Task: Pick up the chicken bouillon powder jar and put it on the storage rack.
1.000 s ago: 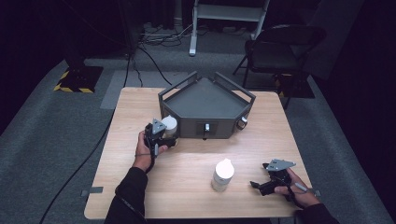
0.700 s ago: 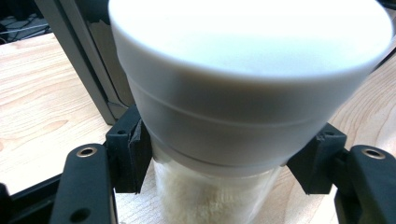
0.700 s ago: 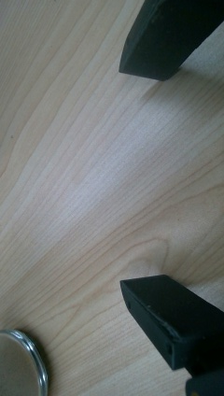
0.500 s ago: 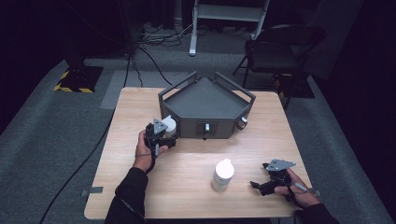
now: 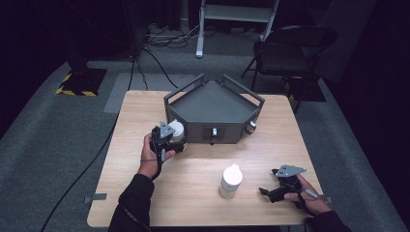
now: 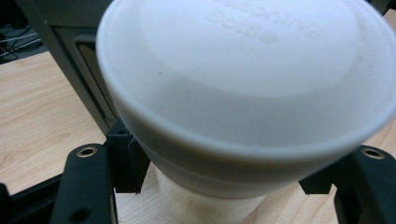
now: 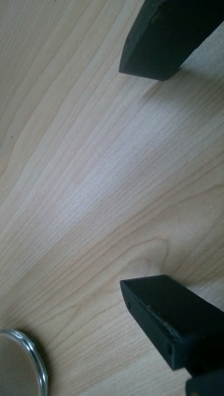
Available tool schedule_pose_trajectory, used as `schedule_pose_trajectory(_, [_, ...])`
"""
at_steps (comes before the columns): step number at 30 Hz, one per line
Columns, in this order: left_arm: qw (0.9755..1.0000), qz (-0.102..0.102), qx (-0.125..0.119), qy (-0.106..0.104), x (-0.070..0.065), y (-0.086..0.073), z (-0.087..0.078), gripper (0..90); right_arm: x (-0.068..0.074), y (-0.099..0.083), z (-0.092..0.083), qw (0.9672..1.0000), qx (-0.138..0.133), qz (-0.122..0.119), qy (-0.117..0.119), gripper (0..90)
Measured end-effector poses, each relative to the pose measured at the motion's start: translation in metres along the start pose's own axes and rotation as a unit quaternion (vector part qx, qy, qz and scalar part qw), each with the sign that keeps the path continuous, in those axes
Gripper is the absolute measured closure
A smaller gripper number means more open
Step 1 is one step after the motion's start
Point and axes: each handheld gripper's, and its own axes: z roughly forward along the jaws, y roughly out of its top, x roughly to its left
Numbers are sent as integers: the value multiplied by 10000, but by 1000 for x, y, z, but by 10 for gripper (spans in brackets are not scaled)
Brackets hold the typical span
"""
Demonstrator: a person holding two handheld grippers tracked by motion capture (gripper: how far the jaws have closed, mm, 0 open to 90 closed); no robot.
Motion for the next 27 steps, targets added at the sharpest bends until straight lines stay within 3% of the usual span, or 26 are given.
schedule_pose_trajectory(21, [9998,162,-79,85,-24,39,-27,321,0,0,0,10000,3,1,1,0])
schedule_pose_trajectory(27, [9998,113,-145,18,-26,51,-33,321,0,0,0,10000,1,0,0,0])
